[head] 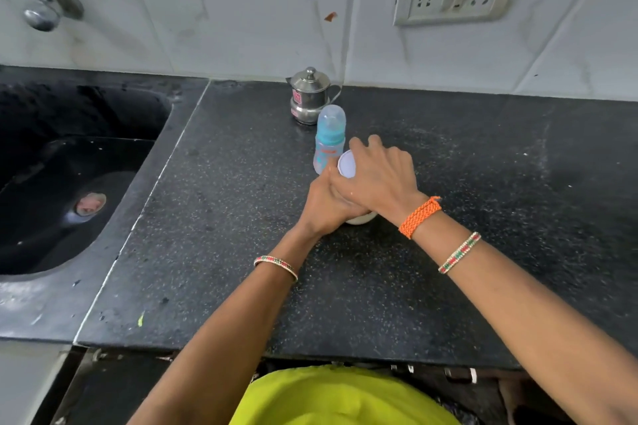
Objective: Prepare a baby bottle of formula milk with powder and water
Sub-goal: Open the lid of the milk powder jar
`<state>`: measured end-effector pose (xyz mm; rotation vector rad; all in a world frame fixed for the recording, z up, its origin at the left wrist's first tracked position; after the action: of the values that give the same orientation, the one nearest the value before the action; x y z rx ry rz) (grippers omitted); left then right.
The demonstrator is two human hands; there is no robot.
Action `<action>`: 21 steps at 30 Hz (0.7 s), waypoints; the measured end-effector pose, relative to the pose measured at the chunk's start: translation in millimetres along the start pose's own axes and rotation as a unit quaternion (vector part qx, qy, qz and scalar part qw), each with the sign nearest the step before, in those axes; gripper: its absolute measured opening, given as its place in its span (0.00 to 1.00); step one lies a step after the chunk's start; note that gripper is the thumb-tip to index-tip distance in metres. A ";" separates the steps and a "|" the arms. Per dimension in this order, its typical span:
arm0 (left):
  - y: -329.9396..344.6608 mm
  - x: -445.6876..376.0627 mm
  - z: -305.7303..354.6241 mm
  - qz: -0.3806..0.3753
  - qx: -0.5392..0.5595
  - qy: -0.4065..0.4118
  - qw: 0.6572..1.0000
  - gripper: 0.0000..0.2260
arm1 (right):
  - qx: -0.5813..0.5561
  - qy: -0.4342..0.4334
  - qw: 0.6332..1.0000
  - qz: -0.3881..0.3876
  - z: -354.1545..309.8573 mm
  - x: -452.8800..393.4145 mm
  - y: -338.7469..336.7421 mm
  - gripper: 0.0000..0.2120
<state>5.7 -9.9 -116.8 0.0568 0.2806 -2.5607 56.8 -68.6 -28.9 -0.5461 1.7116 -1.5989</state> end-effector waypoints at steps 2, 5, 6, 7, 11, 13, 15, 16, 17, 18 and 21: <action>2.2 -3.4 -2.4 0.008 -0.011 0.002 1.000 0.29 | 0.005 -0.034 0.999 0.000 0.3 -2.6 0.3 0.24; 5.6 -7.4 -4.2 0.016 -0.015 0.006 1.000 0.28 | 0.017 -0.093 0.995 -0.007 1.0 -7.3 -0.7 0.24; 7.0 -7.9 -4.5 0.016 -0.018 0.010 1.000 0.28 | 0.023 -0.117 0.993 -0.009 0.2 -8.1 -0.3 0.23; 7.7 -8.7 -4.2 0.016 -0.022 0.013 1.000 0.28 | 0.028 -0.140 0.990 -0.011 -0.2 -9.1 0.2 0.23; 9.3 -14.2 -3.0 0.002 -0.048 0.018 0.999 0.30 | 0.037 -0.206 0.978 -0.017 -2.8 -11.1 0.3 0.27; 9.5 -16.1 -2.8 -0.010 -0.059 0.016 0.998 0.30 | 0.021 -0.227 0.973 -0.023 -2.8 -12.8 0.9 0.31; 9.7 -18.5 -3.5 -0.021 -0.064 0.014 0.998 0.29 | 0.010 -0.236 0.971 -0.027 -1.9 -13.9 1.6 0.31; 10.6 -19.2 -3.5 -0.030 -0.062 0.014 0.998 0.28 | 0.011 -0.231 0.973 -0.027 -1.8 -13.3 1.2 0.30; 12.1 -19.9 -2.7 -0.040 -0.055 0.015 0.998 0.28 | 0.014 -0.217 0.976 -0.026 -0.6 -12.7 1.7 0.28; 13.9 -19.9 -2.7 -0.049 -0.046 0.017 0.998 0.29 | 0.013 -0.195 0.980 -0.022 1.7 -11.7 2.0 0.27; 16.2 -16.4 -0.1 -0.034 -0.017 0.044 0.998 0.34 | 0.013 -0.088 0.996 0.012 14.5 -8.5 -0.6 0.30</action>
<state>28.2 -14.6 -118.3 0.1499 0.3662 -2.6248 72.9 -72.2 -26.0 -0.6326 1.5593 -1.5062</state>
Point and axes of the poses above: each hand's wrist, its own x-axis away from the middle knuckle, its own y-axis out of the palm, z = x × y, the point moved 9 cm from there along -x, towards the middle knuckle, and after that the axes turned 2 degrees about y, right-handed, at the moved point
